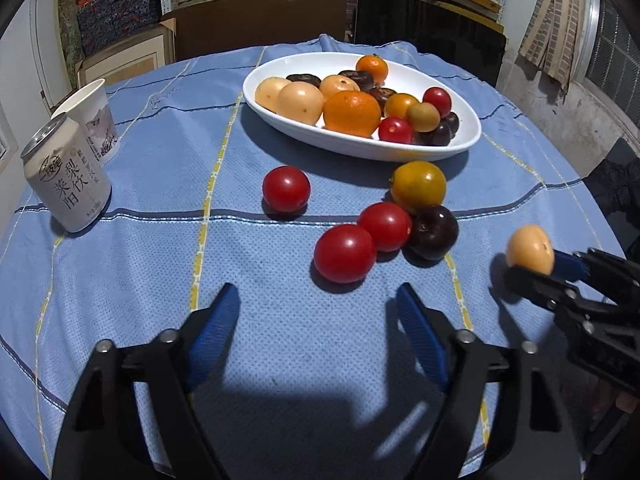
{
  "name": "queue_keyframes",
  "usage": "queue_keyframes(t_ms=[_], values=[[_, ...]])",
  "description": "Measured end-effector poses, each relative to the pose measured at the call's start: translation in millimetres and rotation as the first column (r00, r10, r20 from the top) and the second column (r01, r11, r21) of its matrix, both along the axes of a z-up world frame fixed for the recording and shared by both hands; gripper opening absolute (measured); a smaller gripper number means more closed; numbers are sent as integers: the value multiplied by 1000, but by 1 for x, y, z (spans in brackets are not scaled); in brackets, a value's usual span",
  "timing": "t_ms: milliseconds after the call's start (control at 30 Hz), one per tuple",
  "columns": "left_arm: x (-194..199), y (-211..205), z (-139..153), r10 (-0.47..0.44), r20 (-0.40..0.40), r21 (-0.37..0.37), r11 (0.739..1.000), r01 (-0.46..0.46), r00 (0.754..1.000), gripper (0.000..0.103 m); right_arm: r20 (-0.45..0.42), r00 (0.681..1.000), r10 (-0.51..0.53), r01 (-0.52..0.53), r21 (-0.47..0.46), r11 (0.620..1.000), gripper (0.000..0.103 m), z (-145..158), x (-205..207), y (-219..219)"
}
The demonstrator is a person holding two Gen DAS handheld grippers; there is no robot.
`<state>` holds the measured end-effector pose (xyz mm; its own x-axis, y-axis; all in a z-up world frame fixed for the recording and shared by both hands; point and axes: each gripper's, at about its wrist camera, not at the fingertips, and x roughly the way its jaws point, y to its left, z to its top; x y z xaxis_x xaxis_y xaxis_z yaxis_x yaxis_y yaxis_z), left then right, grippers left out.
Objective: Organize fruits
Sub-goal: 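Grasp a pale apple with the right gripper while the left grasps a red tomato, then carry the apple and tomato onto the white plate and open both grippers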
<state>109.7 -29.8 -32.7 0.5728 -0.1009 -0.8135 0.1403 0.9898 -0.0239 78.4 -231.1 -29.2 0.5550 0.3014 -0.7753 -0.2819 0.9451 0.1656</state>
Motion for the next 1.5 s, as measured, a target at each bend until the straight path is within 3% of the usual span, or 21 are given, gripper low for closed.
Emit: queue_keyframes(t_ms=[167, 267, 333, 567, 733, 1067, 1300, 1500], values=[[19, -4, 2, 28, -1, 32, 999, -28, 1000, 65, 17, 1000, 23, -24, 51, 998, 41, 7, -4, -2], [22, -8, 1, 11, -3, 45, 999, -10, 1000, 51, 11, 1000, 19, -20, 50, 999, 41, 6, -2, -2], [20, -12, 2, -15, 5, 48, 999, 15, 1000, 29, 12, 1000, 17, -18, 52, 999, 41, 6, -2, -4], [8, 1, 6, 12, -16, -8, 1000, -12, 1000, 29, 28, 999, 26, -28, 56, 998, 41, 8, -4, -3], [-11, 11, 20, 16, 13, -36, 999, -15, 1000, 29, 48, 998, 30, -34, 70, 997, 41, 11, -5, -3], [-28, 8, 53, -47, 58, -78, 996, 51, 997, 29, 104, 994, 19, -32, 123, 992, 40, 38, -10, -4], [1, -15, 80, -113, 109, -66, 991, 120, 988, 29, 172, 984, 40, -55, 81, 995, 40, 73, 11, 1], [65, -25, 86, -116, 116, -67, 990, 124, 986, 29, 188, 981, 36, -50, 70, 996, 40, 85, 64, 3]])
